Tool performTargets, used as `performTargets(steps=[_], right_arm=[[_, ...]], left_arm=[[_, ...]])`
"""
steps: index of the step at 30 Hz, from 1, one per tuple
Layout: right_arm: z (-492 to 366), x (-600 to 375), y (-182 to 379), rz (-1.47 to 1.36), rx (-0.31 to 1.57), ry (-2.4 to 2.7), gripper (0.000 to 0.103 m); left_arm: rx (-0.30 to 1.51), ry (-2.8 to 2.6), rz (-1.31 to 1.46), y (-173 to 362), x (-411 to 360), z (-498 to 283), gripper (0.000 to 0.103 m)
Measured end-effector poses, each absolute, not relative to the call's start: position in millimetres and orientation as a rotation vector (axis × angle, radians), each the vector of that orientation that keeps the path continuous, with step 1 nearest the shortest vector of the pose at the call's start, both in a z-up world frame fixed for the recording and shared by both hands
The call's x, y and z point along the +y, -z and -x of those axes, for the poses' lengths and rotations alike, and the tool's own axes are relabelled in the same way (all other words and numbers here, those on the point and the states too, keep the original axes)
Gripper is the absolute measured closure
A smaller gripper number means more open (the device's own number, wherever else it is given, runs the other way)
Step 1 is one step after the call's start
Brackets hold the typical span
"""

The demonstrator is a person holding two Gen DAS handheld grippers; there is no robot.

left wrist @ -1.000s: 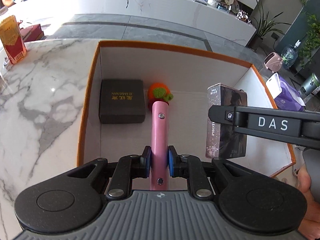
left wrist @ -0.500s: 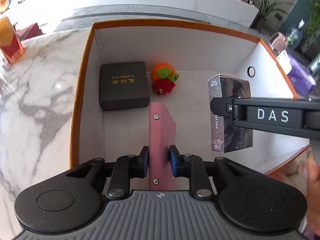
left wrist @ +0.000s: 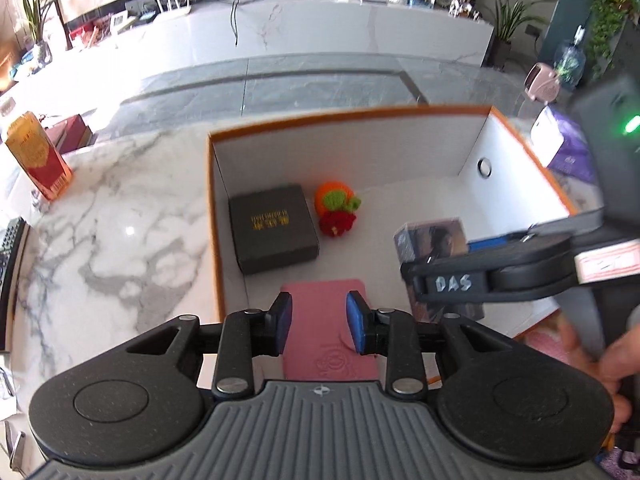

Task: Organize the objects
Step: 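Lower the pink wallet into the box with the left tool and release it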

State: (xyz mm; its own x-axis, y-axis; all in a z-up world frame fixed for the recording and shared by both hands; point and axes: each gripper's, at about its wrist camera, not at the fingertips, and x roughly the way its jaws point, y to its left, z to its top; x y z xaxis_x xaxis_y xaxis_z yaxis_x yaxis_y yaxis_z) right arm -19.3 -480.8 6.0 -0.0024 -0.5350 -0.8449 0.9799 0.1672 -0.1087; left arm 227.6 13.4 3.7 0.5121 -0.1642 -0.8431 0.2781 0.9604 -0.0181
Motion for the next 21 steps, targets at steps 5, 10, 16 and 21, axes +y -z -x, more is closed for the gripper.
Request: performTargets(steps=[5, 10, 16, 21], right_arm=[[5.3, -486.8, 3.7, -0.624, 0.993, 1.305, 0.043], [-8.5, -496.2, 15.5, -0.642, 1.071, 1.311, 0.043], [-21.9, -503.1, 32.5, -0.637, 1.182, 1.324, 0.043], [-31.5, -502.5, 34.2, -0.653, 1.176, 1.311, 0.043]], left_arm=[[0.941, 0.25, -0.047, -26.1, 39.5, -232.8, 0.068], [0.949, 0.224, -0.016, -19.6, 54.9, -239.1, 0.068], [0.983, 0.26, 0.02, -5.2, 65.1, -234.9, 0.068], [0.99, 0.278, 0.051, 0.0, 73.4, -232.6, 0.069]])
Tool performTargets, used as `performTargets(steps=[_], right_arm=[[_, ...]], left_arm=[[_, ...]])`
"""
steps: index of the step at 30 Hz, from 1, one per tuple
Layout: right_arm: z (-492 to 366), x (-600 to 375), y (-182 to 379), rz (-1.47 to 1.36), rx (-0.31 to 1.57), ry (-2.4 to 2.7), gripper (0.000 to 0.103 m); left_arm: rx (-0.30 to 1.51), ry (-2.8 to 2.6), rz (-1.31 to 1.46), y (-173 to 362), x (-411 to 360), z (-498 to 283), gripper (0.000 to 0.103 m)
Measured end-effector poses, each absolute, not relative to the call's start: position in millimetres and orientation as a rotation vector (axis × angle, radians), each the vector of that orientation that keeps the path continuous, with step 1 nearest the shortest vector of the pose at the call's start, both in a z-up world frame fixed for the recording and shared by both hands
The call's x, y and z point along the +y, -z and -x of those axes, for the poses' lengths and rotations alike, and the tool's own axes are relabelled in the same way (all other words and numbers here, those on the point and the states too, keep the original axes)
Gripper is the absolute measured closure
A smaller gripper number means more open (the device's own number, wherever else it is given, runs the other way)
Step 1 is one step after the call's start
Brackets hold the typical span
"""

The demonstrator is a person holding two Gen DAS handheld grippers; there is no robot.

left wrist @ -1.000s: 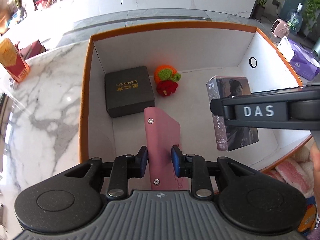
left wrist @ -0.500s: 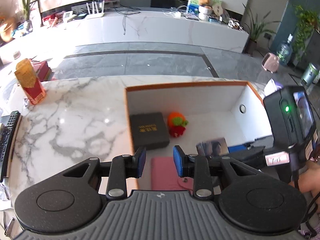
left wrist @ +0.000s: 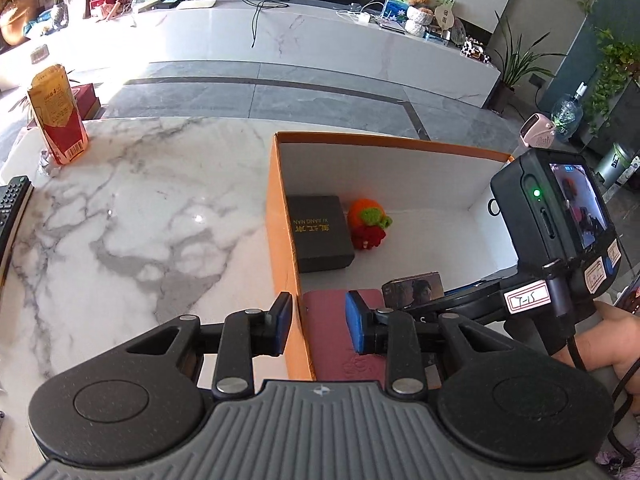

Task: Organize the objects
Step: 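Lower the pink wallet into the box with the left tool and release it, then lower the photo card beside the wallet and open the right tool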

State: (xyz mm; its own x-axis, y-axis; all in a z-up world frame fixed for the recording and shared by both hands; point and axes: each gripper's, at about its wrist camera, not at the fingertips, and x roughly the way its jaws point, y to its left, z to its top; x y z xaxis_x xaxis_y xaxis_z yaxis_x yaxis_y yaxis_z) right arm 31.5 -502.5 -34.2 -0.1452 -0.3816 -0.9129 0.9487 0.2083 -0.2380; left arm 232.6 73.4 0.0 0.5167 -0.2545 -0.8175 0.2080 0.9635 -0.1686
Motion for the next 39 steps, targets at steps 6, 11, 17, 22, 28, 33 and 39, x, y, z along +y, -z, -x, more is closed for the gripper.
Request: performTargets(steps=[6, 11, 17, 22, 28, 33, 39], right_arm=[[-41.8, -502.6, 39.5, -0.71, 1.178, 1.279, 0.043], [-44.7, -503.5, 40.6, -0.729, 1.179, 1.265, 0.043], [-45.1, -503.2, 42.1, -0.72, 1.227, 1.26, 0.043], [-36.5, -505.8, 42.2, -0.796, 1.214, 1.239, 0.042], [-28.3, -505.7, 33.4, -0.855, 1.167, 1.2, 0.036], [-13.9, -508.2, 27.1, -0.889, 1.125, 1.207, 0.06], [-4.7, -507.2, 27.2, -0.919, 1.11, 1.179, 0.068]], left_arm=[[0.987, 0.29, 0.074, 0.6, 79.7, -230.2, 0.07], [0.986, 0.298, 0.085, 1.2, 81.2, -229.5, 0.07], [0.987, 0.307, 0.087, 2.9, 84.2, -228.6, 0.072], [0.988, 0.305, 0.096, 3.3, 84.9, -227.9, 0.074], [0.99, 0.307, 0.093, 2.6, 83.2, -226.6, 0.074], [0.99, 0.3, 0.085, 2.7, 82.6, -225.9, 0.078], [0.99, 0.296, 0.076, 2.3, 80.6, -224.8, 0.08]])
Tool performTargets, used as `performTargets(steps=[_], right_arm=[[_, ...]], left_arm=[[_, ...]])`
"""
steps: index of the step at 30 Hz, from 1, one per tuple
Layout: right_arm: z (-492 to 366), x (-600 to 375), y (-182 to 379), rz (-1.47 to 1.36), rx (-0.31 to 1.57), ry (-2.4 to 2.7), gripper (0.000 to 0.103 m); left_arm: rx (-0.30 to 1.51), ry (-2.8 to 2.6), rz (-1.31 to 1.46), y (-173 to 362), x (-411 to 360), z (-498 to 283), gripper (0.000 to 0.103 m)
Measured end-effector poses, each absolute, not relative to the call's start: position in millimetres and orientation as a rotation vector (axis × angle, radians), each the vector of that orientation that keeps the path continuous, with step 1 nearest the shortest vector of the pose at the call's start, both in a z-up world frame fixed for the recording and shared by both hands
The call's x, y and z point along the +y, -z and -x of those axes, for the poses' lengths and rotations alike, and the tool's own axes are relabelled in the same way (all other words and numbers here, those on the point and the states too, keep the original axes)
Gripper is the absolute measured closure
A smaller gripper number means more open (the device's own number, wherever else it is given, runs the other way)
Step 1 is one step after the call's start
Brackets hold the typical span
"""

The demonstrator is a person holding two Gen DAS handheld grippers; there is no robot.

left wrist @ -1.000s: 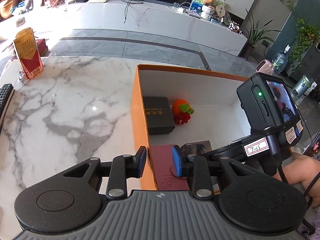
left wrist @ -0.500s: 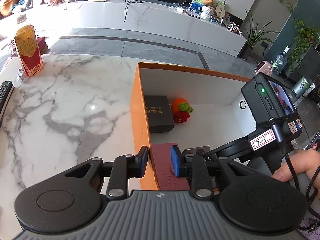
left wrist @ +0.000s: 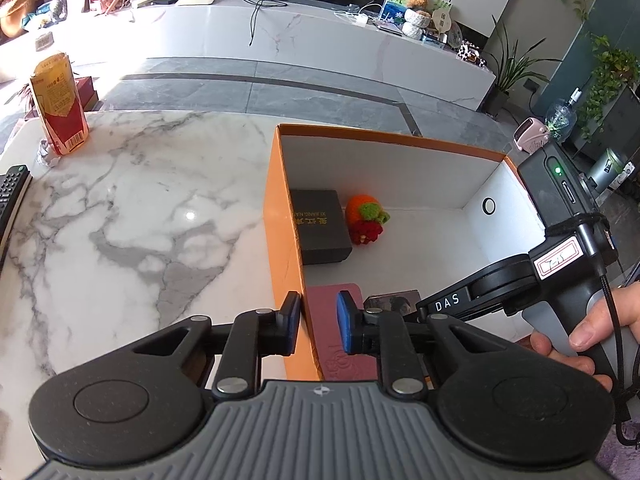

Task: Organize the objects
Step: 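Lower the photo card beside the wallet and open the right tool, then move the left tool to the cardboard box while the right tool approaches the yellow tape measure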

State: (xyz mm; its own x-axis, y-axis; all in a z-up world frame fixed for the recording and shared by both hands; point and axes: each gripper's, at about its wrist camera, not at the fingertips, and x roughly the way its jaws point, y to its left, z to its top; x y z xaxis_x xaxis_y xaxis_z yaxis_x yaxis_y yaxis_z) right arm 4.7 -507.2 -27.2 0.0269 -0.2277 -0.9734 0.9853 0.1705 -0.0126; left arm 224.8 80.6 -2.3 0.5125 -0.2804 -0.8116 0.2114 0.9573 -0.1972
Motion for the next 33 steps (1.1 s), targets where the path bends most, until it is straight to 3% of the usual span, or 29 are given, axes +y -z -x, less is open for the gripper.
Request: performTargets(steps=[10, 28, 33], right_arm=[[-8.8, -500.2, 22.5, -0.84, 1.12, 1.143, 0.066], [-5.5, -363.4, -73.3, -0.44, 0.831, 1.08, 0.06], [13.7, -334.6, -63.8, -0.408, 0.803, 1.099, 0.06]], left_arm=[[0.979, 0.278, 0.08, 1.2, 80.9, -223.9, 0.08], [0.823, 0.247, 0.142, -36.3, 81.4, -135.0, 0.08], [0.854, 0.268, 0.15, -25.4, 72.5, -116.7, 0.065]])
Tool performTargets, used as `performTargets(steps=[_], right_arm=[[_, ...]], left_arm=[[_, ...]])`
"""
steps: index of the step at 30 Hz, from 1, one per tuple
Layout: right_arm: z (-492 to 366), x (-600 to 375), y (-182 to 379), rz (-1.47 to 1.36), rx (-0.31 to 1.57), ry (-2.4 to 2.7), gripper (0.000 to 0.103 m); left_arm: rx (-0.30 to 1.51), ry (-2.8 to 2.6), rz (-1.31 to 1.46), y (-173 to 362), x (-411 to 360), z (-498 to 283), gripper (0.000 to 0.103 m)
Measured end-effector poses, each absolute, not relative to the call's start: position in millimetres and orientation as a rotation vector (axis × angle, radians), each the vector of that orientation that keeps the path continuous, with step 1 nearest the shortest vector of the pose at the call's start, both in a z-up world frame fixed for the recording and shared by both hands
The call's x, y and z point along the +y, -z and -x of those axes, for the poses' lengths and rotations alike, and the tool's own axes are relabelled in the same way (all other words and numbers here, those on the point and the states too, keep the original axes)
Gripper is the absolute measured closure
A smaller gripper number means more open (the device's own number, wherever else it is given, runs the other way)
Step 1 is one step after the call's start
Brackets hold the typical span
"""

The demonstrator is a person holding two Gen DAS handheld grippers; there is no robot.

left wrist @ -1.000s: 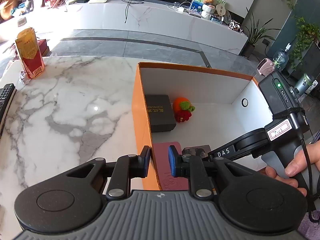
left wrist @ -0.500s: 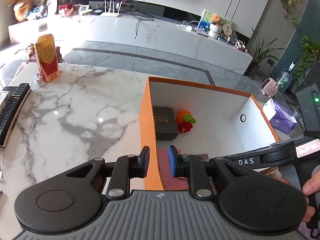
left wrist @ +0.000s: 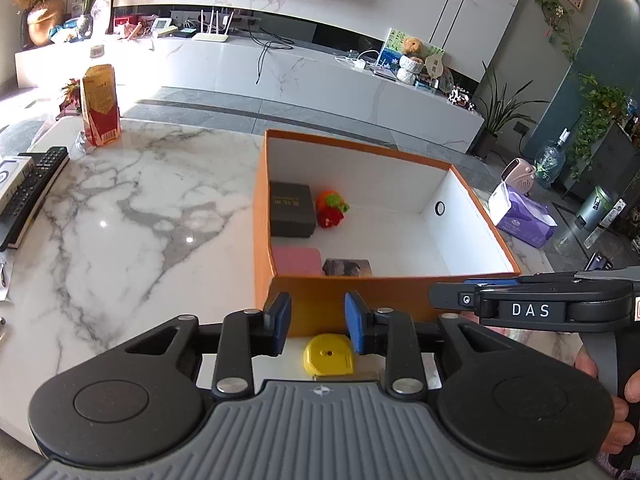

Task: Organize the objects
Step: 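Move the left tool to the cardboard box while the right tool approaches the yellow tape measure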

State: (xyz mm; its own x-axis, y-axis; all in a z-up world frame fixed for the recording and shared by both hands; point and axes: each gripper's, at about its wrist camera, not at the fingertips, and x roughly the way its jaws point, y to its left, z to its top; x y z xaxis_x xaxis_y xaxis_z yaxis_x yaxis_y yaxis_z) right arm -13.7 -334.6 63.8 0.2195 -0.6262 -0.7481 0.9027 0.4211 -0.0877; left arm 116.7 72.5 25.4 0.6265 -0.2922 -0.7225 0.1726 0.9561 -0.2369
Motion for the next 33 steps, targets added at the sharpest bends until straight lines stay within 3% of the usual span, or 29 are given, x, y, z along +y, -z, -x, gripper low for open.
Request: performTargets(steps=[15, 29, 33], right_arm=[[57.0, -328.0, 8.4, -0.461, 0.857, 1.117, 0.06], [70.2, -337.3, 12.1, -0.503, 0.841, 1.062, 0.061], [71.1, -339.6, 13.3, -0.512, 0.844, 1.043, 0.061]], left_arm=[[0.987, 0.292, 0.099, 27.5, 33.9, -95.8, 0.023], [1.056, 0.272, -0.024, 52.0, 8.8, -98.5, 0.022], [1.056, 0.251, -0.053, 56.1, 7.3, -100.4, 0.032]])
